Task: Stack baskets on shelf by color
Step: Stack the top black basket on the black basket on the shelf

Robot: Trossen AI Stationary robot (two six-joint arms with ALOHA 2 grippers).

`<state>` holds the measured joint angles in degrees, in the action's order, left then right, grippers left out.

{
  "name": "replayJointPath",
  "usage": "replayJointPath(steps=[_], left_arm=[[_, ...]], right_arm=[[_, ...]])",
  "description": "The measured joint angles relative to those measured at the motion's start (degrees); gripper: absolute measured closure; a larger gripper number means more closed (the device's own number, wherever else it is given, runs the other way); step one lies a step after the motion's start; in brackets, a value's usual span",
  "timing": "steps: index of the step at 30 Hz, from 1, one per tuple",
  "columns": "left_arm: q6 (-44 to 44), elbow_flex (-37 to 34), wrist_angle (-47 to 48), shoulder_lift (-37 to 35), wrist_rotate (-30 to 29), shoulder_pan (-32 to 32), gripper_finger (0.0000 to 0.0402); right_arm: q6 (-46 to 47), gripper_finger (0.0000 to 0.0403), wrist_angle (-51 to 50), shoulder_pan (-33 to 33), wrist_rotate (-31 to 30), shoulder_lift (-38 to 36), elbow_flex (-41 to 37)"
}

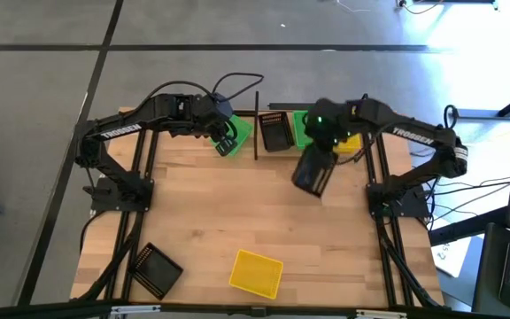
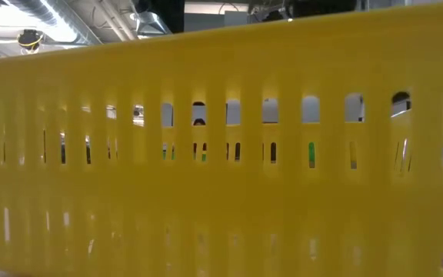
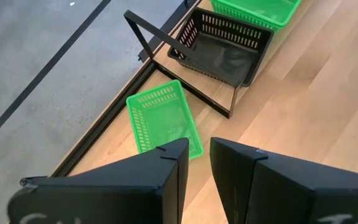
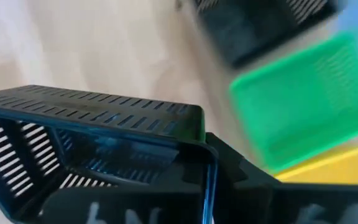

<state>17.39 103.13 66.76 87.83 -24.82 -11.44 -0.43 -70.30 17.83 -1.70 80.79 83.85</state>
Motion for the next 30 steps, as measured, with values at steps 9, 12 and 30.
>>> replayJointPath(steps=[9, 12, 30], left_arm=[[0.3, 0.0, -0.5, 0.0, 0.0, 0.0, 0.0343], [0.8, 0.0, -0.5, 0.0, 0.0, 0.0, 0.0343], [2.1, 0.0, -0.4, 0.0, -0.1, 0.0, 0.0343]], right_arm=[[-27.2, 0.0403, 2.2, 8.2, -1.6, 11.8, 18.4], [-34.5, 0.0403, 5.3, 10.8, 0.3, 16.7, 23.3], [-49.7, 0.0403, 11.5, 15.3, 4.3, 32.2, 31.0]])
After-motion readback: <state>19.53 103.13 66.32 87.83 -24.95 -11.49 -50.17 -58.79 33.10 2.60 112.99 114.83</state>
